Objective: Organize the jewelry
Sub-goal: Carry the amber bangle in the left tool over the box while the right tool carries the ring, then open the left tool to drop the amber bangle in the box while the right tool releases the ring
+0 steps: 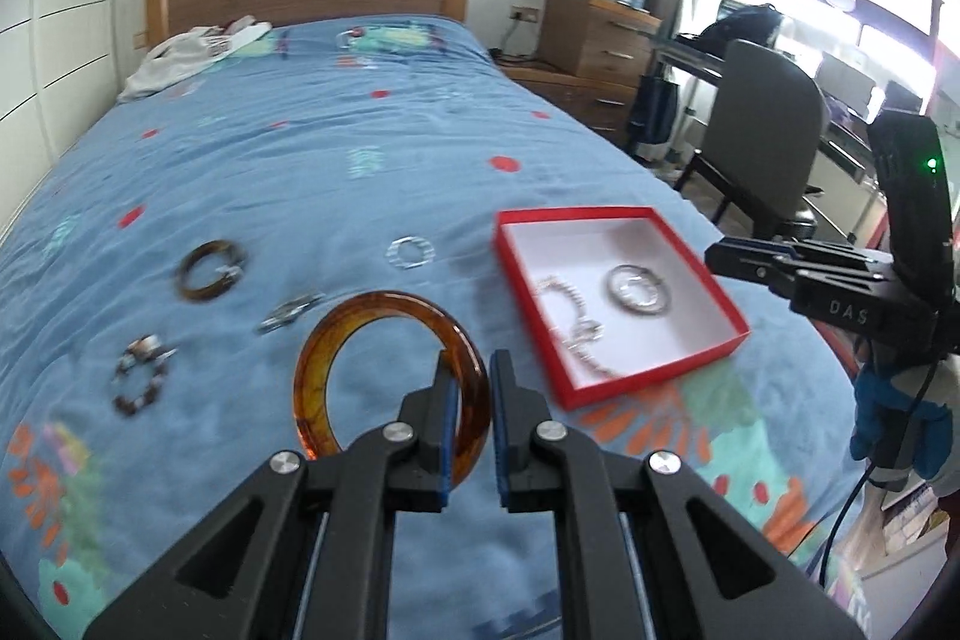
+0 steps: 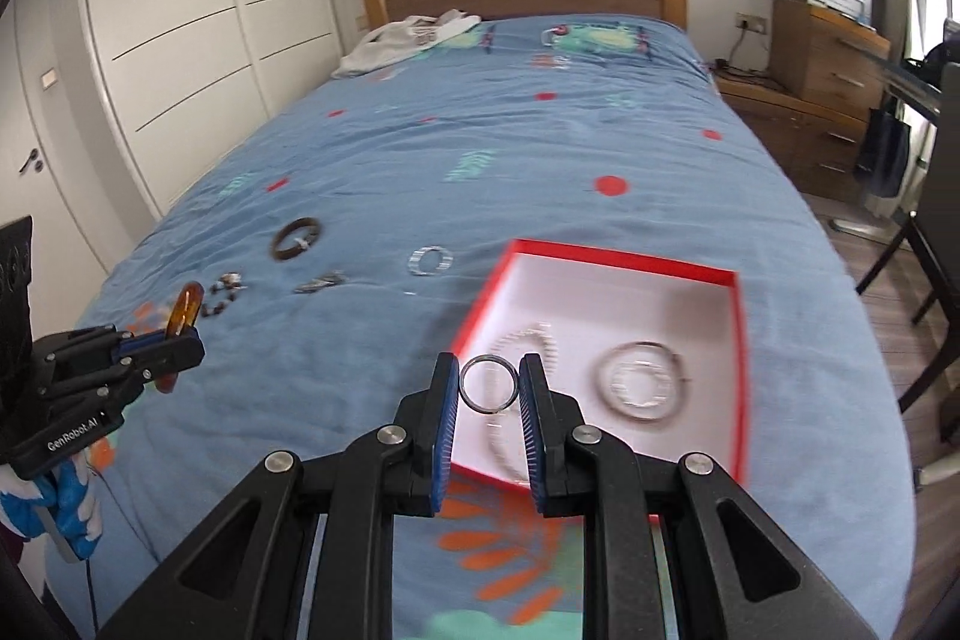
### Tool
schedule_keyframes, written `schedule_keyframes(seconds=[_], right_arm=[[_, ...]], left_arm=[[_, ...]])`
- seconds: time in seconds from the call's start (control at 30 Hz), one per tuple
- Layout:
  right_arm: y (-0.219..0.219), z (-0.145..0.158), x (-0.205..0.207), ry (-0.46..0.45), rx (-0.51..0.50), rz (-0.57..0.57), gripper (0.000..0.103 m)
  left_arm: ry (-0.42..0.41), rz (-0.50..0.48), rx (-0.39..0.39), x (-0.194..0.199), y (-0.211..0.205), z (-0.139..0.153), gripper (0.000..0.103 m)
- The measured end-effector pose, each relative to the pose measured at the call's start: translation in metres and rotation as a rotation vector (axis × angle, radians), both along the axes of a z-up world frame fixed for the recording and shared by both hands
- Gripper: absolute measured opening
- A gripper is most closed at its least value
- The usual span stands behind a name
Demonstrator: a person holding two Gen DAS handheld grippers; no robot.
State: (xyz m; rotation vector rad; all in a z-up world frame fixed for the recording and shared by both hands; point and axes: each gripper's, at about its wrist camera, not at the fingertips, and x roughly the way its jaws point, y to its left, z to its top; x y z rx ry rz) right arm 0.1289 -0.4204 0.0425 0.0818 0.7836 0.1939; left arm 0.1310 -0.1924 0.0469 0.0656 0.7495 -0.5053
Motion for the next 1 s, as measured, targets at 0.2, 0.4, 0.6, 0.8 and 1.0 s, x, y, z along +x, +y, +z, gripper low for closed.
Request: schedule_keyframes(seconds=[0.2, 0.4, 0.6, 0.8, 1.0], right_arm=[[-0.037, -0.026, 0.014, 0.04, 0.012, -0.019, 0.02], [-0.063, -0.061, 0.031, 0.1, 0.032, -0.021, 0.02], [-0.077, -0.085, 0.06, 0.139, 0.038, 0.007, 0.02], [-0.08, -0.103, 0.073, 0.174, 0.024, 0.052, 0.02], [-0.077, -0.108, 0.071, 0.197, -0.049, 0.113, 0.021]], left_arm=[[0.005, -0.07, 0.012, 0.027, -0.059, -0.006, 0.01], [0.063, -0.134, 0.01, 0.052, -0.111, -0.034, 0.01], [0.095, -0.195, 0.036, 0.066, -0.148, -0.063, 0.01], [0.094, -0.263, 0.1, 0.074, -0.17, -0.084, 0.01], [0.135, -0.288, 0.133, 0.079, -0.175, -0.109, 0.009]])
